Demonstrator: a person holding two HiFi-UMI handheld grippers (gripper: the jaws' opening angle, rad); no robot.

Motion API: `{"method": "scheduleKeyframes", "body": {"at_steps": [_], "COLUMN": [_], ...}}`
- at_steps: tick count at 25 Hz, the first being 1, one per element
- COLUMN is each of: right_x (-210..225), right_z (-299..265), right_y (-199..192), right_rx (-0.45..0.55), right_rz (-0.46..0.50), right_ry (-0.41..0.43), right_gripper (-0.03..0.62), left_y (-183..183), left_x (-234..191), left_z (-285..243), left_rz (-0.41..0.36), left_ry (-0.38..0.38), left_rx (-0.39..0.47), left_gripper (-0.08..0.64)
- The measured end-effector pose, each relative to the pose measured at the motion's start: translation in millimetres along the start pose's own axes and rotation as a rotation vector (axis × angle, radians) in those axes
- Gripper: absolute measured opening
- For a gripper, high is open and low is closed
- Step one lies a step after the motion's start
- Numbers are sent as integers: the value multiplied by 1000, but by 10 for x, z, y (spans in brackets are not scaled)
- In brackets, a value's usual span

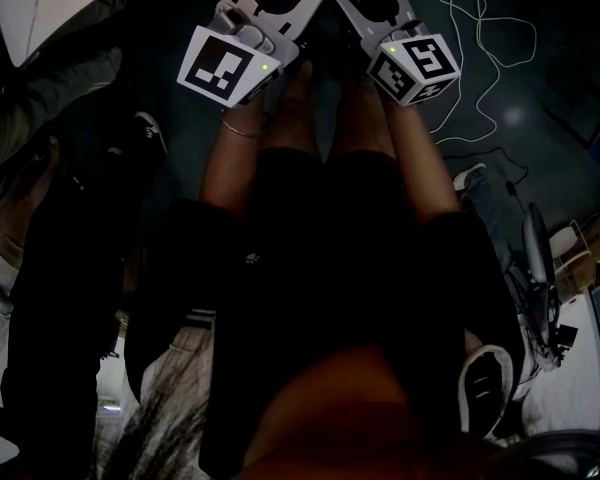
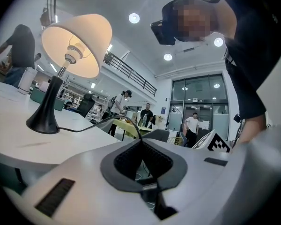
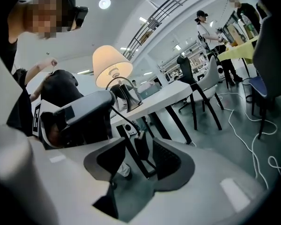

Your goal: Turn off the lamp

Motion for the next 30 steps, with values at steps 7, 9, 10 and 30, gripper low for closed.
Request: {"method": "scheduleKeyframes", "body": {"at_steps": [7,9,10,30], "right_x": [19,-92,-132,-146], "right_z": [-113,-130,-130,126], "right_y": [78,82,81,86], "right_rx": [16,16,18,77], "right_rz": [-8,-14,-19,-192], "right_ry": [-4,-4,-7,51], "right_gripper": [150,150,149,78], "left_y": [132,236,280,92], "left_x": [63,97,111,270], "left_z": [-59,18,49,364], "left_rz": [50,56,61,-114], "left_ry": [-10,-12,-12,-102], "left_rx": [47,65,77,-90], "left_gripper": [11,11,11,46]}}
Point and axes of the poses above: the fingertips, and each gripper's own axes: z backward along the fingers, x to its right, y out of its top, the point moved 8 cm from there along z, backward along the fingers, and after that the axes turned 10 degrees about x, right-handed, at the moved point
